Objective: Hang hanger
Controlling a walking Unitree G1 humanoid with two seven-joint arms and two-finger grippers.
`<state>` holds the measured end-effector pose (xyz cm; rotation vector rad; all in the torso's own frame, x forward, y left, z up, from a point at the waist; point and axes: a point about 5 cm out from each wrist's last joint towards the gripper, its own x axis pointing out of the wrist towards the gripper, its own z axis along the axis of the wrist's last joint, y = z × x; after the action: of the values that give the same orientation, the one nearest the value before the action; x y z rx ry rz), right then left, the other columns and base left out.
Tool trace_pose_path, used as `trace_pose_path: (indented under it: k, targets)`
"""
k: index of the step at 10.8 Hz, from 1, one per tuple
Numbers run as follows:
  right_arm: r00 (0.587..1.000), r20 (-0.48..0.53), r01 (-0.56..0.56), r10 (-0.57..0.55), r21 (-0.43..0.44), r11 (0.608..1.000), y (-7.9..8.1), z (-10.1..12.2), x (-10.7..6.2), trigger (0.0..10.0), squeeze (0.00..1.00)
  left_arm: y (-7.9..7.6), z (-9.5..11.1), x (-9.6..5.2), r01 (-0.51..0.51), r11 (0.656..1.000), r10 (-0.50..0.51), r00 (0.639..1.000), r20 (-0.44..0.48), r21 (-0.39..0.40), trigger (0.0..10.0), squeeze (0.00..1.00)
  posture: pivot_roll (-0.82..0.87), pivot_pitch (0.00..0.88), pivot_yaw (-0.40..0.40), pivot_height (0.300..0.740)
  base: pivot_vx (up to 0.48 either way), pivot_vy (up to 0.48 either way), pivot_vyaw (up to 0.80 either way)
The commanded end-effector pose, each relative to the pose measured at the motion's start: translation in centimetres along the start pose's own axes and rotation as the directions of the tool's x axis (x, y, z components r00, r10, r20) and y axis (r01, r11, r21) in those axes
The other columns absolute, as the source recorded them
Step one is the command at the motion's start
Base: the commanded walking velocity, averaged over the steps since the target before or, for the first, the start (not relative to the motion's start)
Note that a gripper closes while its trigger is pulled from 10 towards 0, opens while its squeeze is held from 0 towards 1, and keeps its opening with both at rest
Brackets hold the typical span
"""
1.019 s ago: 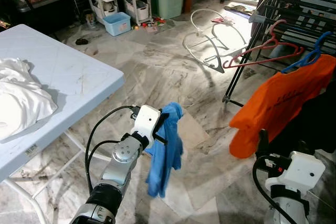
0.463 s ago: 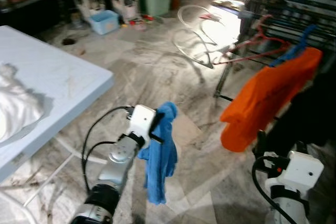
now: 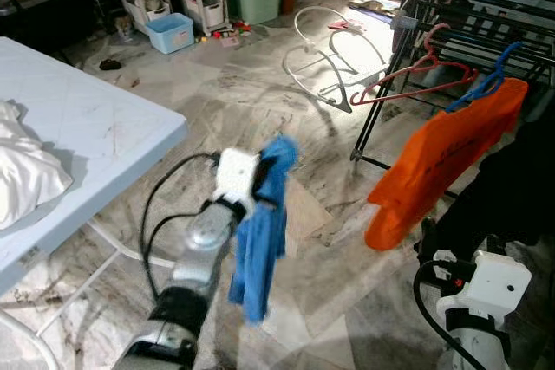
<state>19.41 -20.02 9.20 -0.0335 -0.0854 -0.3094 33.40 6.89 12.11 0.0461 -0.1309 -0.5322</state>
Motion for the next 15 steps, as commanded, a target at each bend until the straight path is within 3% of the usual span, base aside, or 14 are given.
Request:
trace_pose_path:
  k: [1,3,6,11,15]
  targets:
    - [1.000,0.012,-0.005,0.005,-0.009,1.000,-0.1,0.4,0.1,10.0,0.00,-0.5,0.8,0.4,0.038,0.999,-0.039,0.999,0.037,0.022,10.0,0.00,0.01,0.074,-0.029,0.740,0.000,0.000,0.00]
    - [1.000,0.009,-0.003,0.003,-0.007,1.000,-0.1,0.4,0.3,10.0,0.00,-0.4,-0.3,-0.1,0.050,0.999,-0.050,0.999,-0.014,-0.001,10.0,0.00,0.02,0.073,-0.026,0.740,0.000,0.000,0.00]
    - [1.000,-0.007,-0.007,0.007,-0.004,1.000,0.2,0.1,0.2,10.0,0.00,0.4,-0.9,0.0,0.018,0.997,-0.022,0.998,-0.065,-0.072,10.0,0.00,0.02,0.073,-0.023,0.740,0.000,0.099,-0.72]
    - [1.000,-0.010,-0.001,0.001,-0.004,1.000,0.2,0.1,0.2,10.0,0.00,-0.3,-1.4,-0.3,0.062,0.996,-0.068,0.994,-0.081,-0.071,10.0,0.00,0.01,0.083,-0.015,0.740,0.000,0.357,-0.75]
    - [0.999,-0.032,-0.019,0.019,0.020,1.000,0.8,-0.2,0.1,10.0,0.00,-0.8,-1.5,-0.4,0.076,0.994,-0.082,0.993,-0.080,-0.073,10.0,0.00,0.01,0.090,-0.014,0.740,0.000,0.060,0.00]
